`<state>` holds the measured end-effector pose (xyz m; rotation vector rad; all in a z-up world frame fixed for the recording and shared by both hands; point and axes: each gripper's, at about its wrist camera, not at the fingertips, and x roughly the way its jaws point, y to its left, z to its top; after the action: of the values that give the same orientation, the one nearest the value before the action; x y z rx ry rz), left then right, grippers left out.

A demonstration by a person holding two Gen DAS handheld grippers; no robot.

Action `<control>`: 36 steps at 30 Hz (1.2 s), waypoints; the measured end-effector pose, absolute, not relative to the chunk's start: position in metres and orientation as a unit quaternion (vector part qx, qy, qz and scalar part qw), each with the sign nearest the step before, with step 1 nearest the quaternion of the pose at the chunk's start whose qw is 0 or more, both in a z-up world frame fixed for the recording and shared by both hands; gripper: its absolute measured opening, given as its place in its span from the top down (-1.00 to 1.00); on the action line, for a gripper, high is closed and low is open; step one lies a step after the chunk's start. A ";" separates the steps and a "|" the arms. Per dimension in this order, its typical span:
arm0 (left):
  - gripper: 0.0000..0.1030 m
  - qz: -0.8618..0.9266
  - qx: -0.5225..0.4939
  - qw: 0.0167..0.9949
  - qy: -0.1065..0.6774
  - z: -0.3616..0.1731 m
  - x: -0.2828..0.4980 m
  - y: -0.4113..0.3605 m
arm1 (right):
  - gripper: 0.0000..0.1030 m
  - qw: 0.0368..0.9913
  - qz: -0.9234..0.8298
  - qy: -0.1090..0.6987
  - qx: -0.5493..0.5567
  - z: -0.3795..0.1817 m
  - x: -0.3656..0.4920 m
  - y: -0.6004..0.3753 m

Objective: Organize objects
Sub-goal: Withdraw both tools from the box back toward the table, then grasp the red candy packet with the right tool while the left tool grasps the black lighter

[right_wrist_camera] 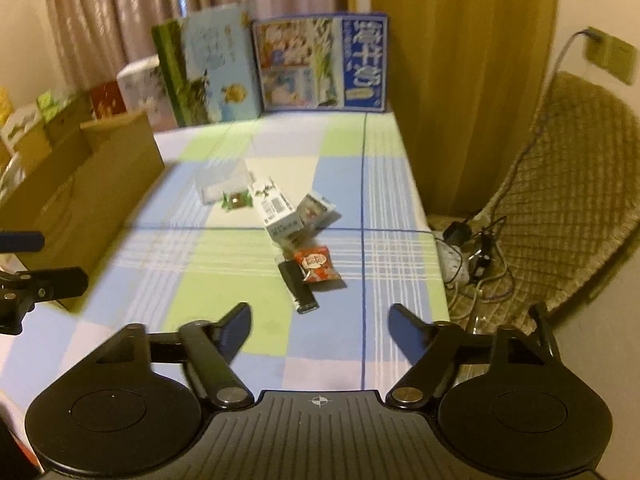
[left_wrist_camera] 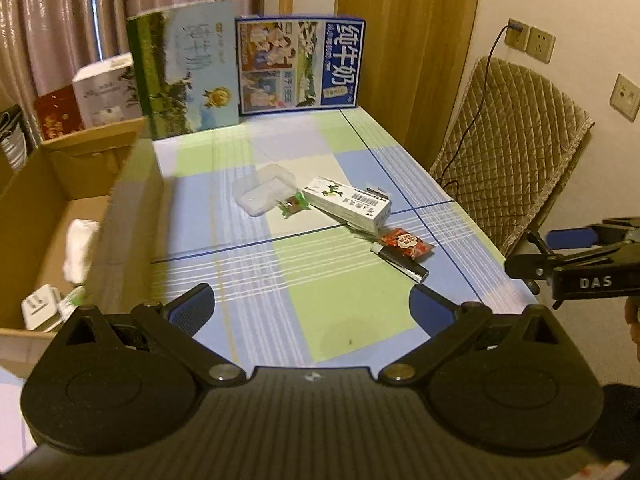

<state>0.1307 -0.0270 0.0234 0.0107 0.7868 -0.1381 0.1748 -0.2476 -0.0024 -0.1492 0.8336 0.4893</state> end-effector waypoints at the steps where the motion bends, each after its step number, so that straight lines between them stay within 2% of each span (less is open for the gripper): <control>1: -0.98 -0.069 0.003 0.920 0.387 0.018 0.137 -0.029 | -0.25 0.879 0.241 0.404 -0.075 -0.007 0.182 -0.246; 5: -0.97 -0.079 -0.003 0.913 0.400 -0.001 0.161 -0.036 | 0.13 0.867 0.260 0.417 -0.086 -0.025 0.211 -0.239; 8: -0.97 -0.077 0.001 0.910 0.408 -0.015 0.177 -0.039 | 0.24 0.858 0.275 0.425 -0.085 -0.039 0.233 -0.231; 21: -0.97 -0.078 -0.006 0.896 0.437 -0.063 0.214 -0.035 | 0.32 0.834 0.287 0.454 -0.126 -0.104 0.300 -0.191; 27: -0.97 -0.071 -0.021 0.895 0.439 -0.071 0.214 -0.026 | 0.43 0.828 0.286 0.465 -0.129 -0.108 0.301 -0.194; 36: -0.97 -0.076 -0.030 0.895 0.439 -0.069 0.197 -0.016 | 0.46 0.788 0.323 0.518 -0.077 -0.105 0.264 -0.175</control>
<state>0.1975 -0.0161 -0.0692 -0.0614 0.9110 -0.1569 0.2643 -0.1748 -0.1054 -0.1656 1.1164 0.6959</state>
